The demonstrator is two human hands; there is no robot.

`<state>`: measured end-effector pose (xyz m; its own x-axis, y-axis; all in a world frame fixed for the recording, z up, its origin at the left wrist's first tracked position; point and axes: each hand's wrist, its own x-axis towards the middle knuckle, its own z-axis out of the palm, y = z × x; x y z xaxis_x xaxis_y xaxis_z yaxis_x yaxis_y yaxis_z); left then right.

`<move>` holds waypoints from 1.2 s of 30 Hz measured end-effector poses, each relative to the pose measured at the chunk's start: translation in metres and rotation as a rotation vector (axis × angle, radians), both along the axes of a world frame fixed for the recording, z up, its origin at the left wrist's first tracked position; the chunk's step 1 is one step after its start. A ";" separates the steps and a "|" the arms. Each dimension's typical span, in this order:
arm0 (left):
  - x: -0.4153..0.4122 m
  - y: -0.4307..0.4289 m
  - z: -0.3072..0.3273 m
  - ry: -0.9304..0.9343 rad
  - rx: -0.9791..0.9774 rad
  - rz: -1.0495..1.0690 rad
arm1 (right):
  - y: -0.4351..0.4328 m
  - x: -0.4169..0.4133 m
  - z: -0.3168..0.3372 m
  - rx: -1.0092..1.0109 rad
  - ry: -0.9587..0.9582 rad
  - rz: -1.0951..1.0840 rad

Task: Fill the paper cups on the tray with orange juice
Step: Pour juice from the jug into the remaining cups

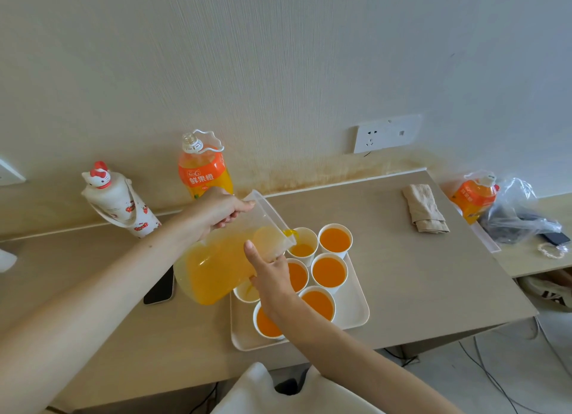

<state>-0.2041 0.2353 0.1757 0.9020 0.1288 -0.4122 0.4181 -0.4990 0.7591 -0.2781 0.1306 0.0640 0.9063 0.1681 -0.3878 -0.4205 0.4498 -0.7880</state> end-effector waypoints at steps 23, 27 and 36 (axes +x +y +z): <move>0.002 -0.003 -0.006 -0.035 0.052 -0.028 | -0.002 0.001 -0.003 -0.022 0.044 0.001; 0.002 0.000 -0.007 -0.030 0.051 -0.028 | -0.002 0.002 -0.004 -0.024 0.042 0.008; 0.000 0.001 -0.007 -0.028 0.050 -0.032 | 0.000 0.001 -0.006 -0.031 0.054 0.019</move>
